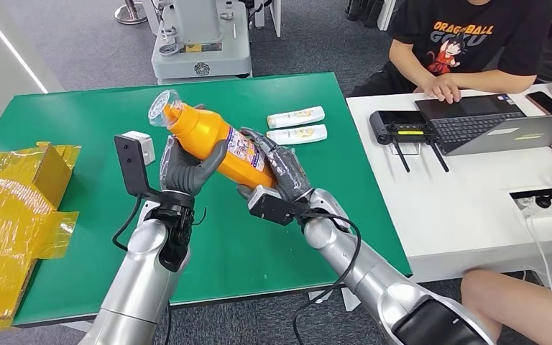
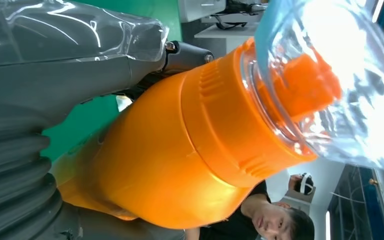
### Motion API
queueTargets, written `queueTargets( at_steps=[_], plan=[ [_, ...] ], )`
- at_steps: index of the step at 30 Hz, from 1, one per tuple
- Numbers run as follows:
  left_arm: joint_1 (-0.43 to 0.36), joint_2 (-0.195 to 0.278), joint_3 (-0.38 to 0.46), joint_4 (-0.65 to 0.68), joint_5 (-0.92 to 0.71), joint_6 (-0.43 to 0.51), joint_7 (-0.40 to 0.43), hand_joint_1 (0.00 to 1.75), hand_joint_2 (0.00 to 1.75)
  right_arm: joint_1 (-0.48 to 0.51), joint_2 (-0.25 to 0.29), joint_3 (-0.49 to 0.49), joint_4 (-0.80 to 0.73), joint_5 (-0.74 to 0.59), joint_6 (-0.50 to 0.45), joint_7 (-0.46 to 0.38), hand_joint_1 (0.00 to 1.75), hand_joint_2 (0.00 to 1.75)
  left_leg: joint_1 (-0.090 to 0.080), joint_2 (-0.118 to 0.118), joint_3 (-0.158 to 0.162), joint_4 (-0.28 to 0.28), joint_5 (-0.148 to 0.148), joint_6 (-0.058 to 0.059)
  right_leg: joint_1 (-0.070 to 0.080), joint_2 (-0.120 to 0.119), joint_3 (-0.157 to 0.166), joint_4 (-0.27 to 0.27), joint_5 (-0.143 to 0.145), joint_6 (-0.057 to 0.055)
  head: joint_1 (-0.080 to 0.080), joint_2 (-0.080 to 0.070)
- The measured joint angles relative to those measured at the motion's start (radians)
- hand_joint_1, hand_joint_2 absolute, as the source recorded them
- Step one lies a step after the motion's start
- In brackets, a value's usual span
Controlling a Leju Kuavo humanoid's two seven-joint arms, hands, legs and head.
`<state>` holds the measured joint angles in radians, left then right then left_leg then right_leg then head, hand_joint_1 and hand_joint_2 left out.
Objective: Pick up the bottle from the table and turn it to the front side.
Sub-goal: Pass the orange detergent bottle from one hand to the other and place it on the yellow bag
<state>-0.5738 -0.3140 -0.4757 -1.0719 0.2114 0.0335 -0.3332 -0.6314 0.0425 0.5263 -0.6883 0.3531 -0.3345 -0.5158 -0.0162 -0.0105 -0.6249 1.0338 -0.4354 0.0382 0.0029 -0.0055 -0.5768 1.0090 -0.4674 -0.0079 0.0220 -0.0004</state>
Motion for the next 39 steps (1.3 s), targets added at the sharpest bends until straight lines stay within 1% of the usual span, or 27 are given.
queueTargets(
  at_steps=[2,6,12,18,23,28,32,34,36,39],
  plan=[
    [0.003,0.000,0.000,0.000,0.001,0.002,-0.002,1.75,1.75,0.002,-0.001,-0.003,-0.009,-0.002,-0.007,0.001,0.00,1.75,0.000,0.000,0.000,0.000,0.000,0.000,0.000,0.000,0.000,0.000,0.000,0.000,0.000,0.000],
    [0.008,0.001,0.000,0.000,0.005,0.018,-0.003,1.75,1.75,0.027,-0.003,-0.020,-0.058,-0.047,-0.009,0.020,0.00,1.75,0.000,0.000,0.000,0.000,0.000,0.000,0.000,0.000,0.000,0.000,0.000,0.000,0.000,0.000],
    [0.027,0.013,0.000,0.000,0.010,0.029,-0.003,1.75,1.75,0.088,-0.020,-0.049,-0.223,-0.091,-0.008,0.054,0.00,1.75,0.000,0.000,0.000,0.000,0.000,0.000,0.000,0.000,0.000,0.000,0.000,0.000,0.000,0.000],
    [0.040,0.023,0.000,0.000,0.012,0.029,-0.002,1.75,1.75,0.149,-0.040,-0.051,-0.373,-0.108,-0.013,0.077,0.00,1.75,0.000,0.000,-0.001,0.000,0.000,0.000,0.000,0.000,-0.001,0.000,0.000,0.000,0.000,0.000],
    [0.048,0.029,0.001,-0.001,0.009,0.041,-0.003,1.75,1.75,0.235,-0.056,-0.039,-0.514,-0.112,-0.030,0.100,0.00,1.75,0.000,0.000,-0.001,0.000,0.000,0.000,0.000,0.000,-0.001,0.000,0.000,0.000,0.000,0.000],
    [0.062,0.041,0.016,-0.025,0.004,0.062,-0.016,1.75,1.75,0.343,-0.063,-0.011,-0.664,-0.095,-0.069,0.064,0.00,1.75,0.000,0.000,-0.002,0.000,0.000,-0.001,0.000,0.000,-0.002,0.000,-0.001,-0.001,0.000,0.000],
    [0.080,0.059,0.058,-0.091,0.049,0.045,-0.047,1.75,1.75,0.417,-0.063,0.028,-0.766,-0.104,-0.086,0.052,0.00,1.75,0.000,0.000,-0.002,-0.001,-0.001,-0.001,0.000,0.000,-0.002,0.000,-0.001,-0.001,0.000,0.000],
    [0.087,0.075,0.085,-0.138,0.037,0.046,-0.053,1.75,1.75,0.441,-0.064,0.046,-0.800,-0.120,-0.083,0.042,0.00,1.75,0.001,0.001,-0.002,-0.001,-0.001,-0.001,0.000,0.001,-0.002,0.000,-0.001,-0.002,0.000,0.000],
    [0.095,0.099,0.114,-0.189,-0.015,0.056,-0.055,1.75,1.75,0.464,-0.064,0.060,-0.827,-0.127,-0.083,0.033,0.00,1.75,0.001,0.001,-0.002,-0.001,0.000,-0.001,0.000,0.001,-0.002,0.001,-0.002,-0.002,0.000,0.000],
    [0.101,0.143,0.154,-0.250,-0.147,0.075,-0.055,1.75,1.75,0.497,-0.064,0.075,-0.858,-0.126,-0.081,0.021,0.00,1.75,0.001,0.000,-0.002,-0.002,0.000,-0.002,0.001,0.001,-0.002,0.001,-0.002,-0.002,0.000,0.000]
  ],
)
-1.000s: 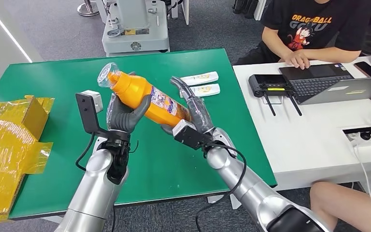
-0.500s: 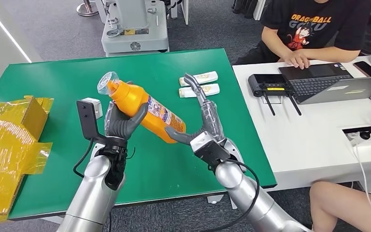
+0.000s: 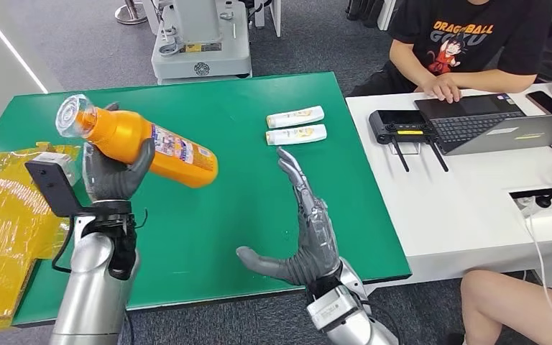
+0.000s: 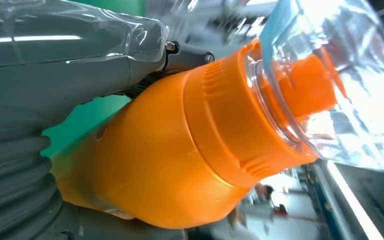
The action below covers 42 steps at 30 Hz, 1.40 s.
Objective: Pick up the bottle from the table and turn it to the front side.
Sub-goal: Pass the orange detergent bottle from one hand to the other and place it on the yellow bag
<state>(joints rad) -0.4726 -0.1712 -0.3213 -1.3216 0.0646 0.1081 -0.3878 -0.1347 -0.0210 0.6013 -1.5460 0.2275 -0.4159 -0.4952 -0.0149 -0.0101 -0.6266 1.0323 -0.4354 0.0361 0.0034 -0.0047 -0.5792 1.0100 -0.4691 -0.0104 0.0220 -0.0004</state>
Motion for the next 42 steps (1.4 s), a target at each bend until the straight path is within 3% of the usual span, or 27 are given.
queueTargets(
  at_steps=[4,9,19,30,35,42],
  plan=[
    [0.006,0.051,0.041,-0.041,-0.093,-0.031,-0.014,1.75,1.75,0.033,0.000,0.008,-0.025,-0.026,0.035,-0.008,0.00,1.75,0.000,0.000,0.000,0.000,0.000,0.000,0.000,0.000,0.000,0.000,0.000,0.000,0.000,0.000],
    [-0.008,0.169,0.052,-0.035,-0.245,-0.104,-0.067,1.75,1.75,0.074,0.001,0.016,-0.021,-0.083,0.084,-0.021,0.00,1.75,0.000,0.002,0.000,0.000,0.000,-0.001,0.000,0.002,-0.001,0.000,0.000,-0.001,0.000,0.000],
    [-0.175,0.344,0.038,0.153,-0.385,-0.157,-0.114,1.75,1.75,0.139,0.010,0.020,-0.025,-0.096,0.081,-0.034,0.00,1.75,0.001,0.005,0.000,0.000,0.001,-0.002,0.000,0.004,-0.002,0.001,0.002,-0.004,0.001,0.000],
    [-0.292,0.446,-0.072,0.328,-0.659,-0.070,-0.120,1.75,1.75,0.182,0.035,0.004,-0.044,-0.096,0.122,-0.017,0.00,1.75,0.001,0.007,0.000,0.000,0.001,-0.003,0.000,0.006,-0.003,0.001,0.002,-0.005,0.001,0.000],
    [-0.308,0.478,-0.091,0.354,-0.707,0.004,-0.120,1.75,1.75,0.200,0.041,0.000,-0.051,-0.099,0.123,-0.004,0.00,1.75,0.001,0.008,0.000,0.000,0.001,-0.003,0.000,0.006,-0.003,0.001,0.002,-0.005,0.001,0.000],
    [-0.311,0.524,-0.094,0.357,-0.738,0.012,-0.105,1.75,1.75,0.208,0.051,-0.005,-0.060,-0.093,0.125,0.007,0.00,1.75,0.001,0.008,0.000,-0.001,0.001,-0.003,0.001,0.007,-0.003,0.002,0.002,-0.005,0.001,0.000]
  ],
)
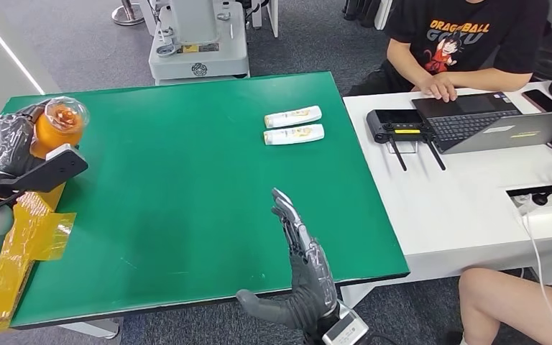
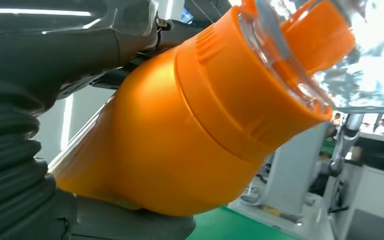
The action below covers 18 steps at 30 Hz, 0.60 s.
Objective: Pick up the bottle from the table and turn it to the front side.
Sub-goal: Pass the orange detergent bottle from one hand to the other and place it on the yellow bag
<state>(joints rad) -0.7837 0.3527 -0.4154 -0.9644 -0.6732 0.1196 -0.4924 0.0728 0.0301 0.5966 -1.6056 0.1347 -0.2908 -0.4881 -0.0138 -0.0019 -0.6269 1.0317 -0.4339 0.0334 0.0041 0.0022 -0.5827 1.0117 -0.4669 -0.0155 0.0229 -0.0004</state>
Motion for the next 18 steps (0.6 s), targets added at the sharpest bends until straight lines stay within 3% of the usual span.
queueTargets(
  at_steps=[10,18],
  plan=[
    [-0.003,0.082,0.000,0.002,-0.082,-0.078,0.023,1.75,1.75,0.005,0.012,-0.017,-0.007,0.002,0.032,0.011,0.00,1.75,0.001,0.000,0.000,0.000,0.000,0.000,0.001,0.000,0.000,0.000,0.000,0.000,0.000,0.000],
    [0.033,0.076,-0.015,0.052,-0.171,-0.049,0.030,1.75,1.75,0.006,0.026,-0.027,-0.008,0.001,0.068,0.014,0.00,1.75,0.000,0.000,0.000,0.000,0.000,0.000,0.000,0.000,0.000,0.000,0.000,0.000,0.000,0.000]
  ],
)
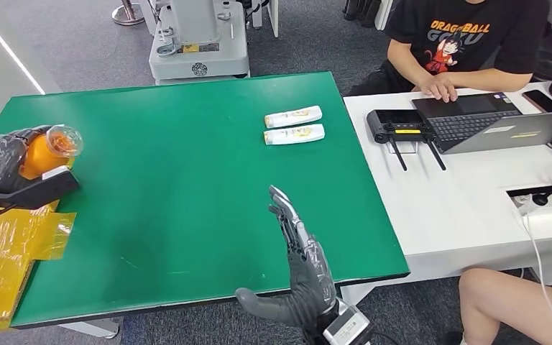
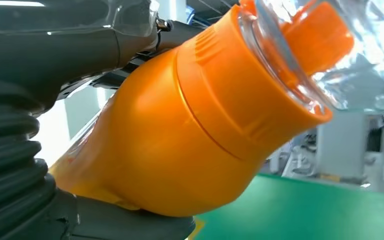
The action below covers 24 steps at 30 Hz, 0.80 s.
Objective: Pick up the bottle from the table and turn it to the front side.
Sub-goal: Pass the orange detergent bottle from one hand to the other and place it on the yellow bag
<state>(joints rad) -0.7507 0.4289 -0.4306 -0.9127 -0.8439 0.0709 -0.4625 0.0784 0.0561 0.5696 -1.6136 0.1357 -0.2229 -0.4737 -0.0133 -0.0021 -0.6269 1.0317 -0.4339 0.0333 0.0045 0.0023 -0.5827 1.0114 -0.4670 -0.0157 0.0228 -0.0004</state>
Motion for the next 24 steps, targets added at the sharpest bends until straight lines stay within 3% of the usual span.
queueTargets(
  at_steps=[14,24],
  plan=[
    [0.041,-0.127,-0.041,0.237,-0.141,0.152,0.052,1.75,1.75,-0.012,0.037,-0.021,-0.001,-0.019,0.028,0.010,0.00,1.75,0.000,-0.003,0.000,0.000,0.001,-0.002,0.000,-0.004,0.001,0.000,0.001,-0.001,0.000,0.000],
    [0.034,-0.173,-0.043,0.352,-0.168,0.234,0.088,1.75,1.75,-0.024,0.039,-0.047,0.010,-0.021,0.035,0.009,0.00,1.75,0.000,0.000,0.000,0.000,0.001,-0.002,0.000,-0.001,0.000,0.000,0.002,-0.003,0.000,0.000]
  ],
)
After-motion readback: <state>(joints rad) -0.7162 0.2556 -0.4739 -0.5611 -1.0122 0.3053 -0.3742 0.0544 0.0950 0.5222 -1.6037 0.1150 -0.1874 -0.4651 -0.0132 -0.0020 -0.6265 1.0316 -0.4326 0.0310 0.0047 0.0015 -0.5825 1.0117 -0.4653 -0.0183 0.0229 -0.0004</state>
